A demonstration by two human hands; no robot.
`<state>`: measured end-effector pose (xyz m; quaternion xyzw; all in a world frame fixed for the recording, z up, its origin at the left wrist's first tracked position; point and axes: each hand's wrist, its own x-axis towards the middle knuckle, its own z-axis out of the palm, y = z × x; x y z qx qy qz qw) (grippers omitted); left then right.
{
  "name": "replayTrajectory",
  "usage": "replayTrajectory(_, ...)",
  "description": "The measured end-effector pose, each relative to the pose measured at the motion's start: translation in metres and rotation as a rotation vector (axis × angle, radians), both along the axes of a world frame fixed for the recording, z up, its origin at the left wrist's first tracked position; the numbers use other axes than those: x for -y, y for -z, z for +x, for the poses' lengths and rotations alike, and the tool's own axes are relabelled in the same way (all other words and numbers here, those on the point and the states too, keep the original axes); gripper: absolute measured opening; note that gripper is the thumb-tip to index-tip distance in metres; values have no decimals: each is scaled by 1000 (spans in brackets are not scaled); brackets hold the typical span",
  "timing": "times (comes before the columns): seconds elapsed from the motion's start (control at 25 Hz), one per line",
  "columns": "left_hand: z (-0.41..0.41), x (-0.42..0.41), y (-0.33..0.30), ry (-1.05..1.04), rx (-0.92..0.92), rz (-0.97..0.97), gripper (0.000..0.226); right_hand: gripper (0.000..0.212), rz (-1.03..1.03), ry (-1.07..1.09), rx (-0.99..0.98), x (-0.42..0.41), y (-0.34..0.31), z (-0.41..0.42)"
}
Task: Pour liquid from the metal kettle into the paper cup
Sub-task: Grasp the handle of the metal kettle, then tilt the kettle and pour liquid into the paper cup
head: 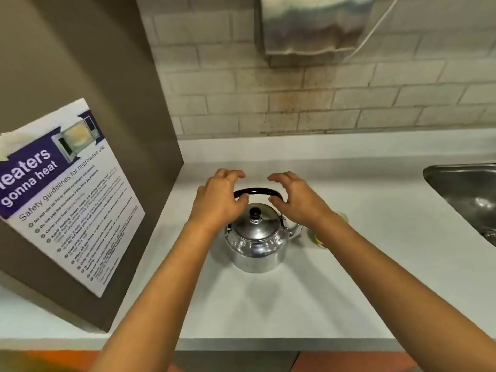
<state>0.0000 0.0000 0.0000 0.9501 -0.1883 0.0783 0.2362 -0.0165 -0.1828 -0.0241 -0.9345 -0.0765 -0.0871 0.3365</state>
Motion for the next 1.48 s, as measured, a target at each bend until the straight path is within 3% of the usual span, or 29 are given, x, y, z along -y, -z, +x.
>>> replayTrajectory(0.2, 19, 9, 31, 36, -94, -75, 52, 36, 32, 2, -57, 4, 24, 15)
replayTrajectory(0.44, 42, 22, 37, 8, -145, -69, 10, 23, 102, -23, -54, 3, 32, 27)
replayTrajectory(0.56, 49, 24, 40, -22, -204, -106, 27, 20, 135, -7, -49, -1, 36, 29)
replayTrajectory(0.84, 51, 21, 46, -126, -370, -393, 34, 14, 391, 46, -92, -8, 33, 24)
replayTrajectory(1.16, 41, 14, 8, -100, -294, -466, 37, 25, 428, 71, 17, -20, -12, 1)
replayTrajectory(1.32, 33, 10, -6, -111, -243, -478, 35, 36, 281, 291, 209, -27, -2, -39)
replayTrajectory(1.48, 27, 13, -16, -117, -216, -485, 33, 38, 381, 422, 30, -34, 38, -78)
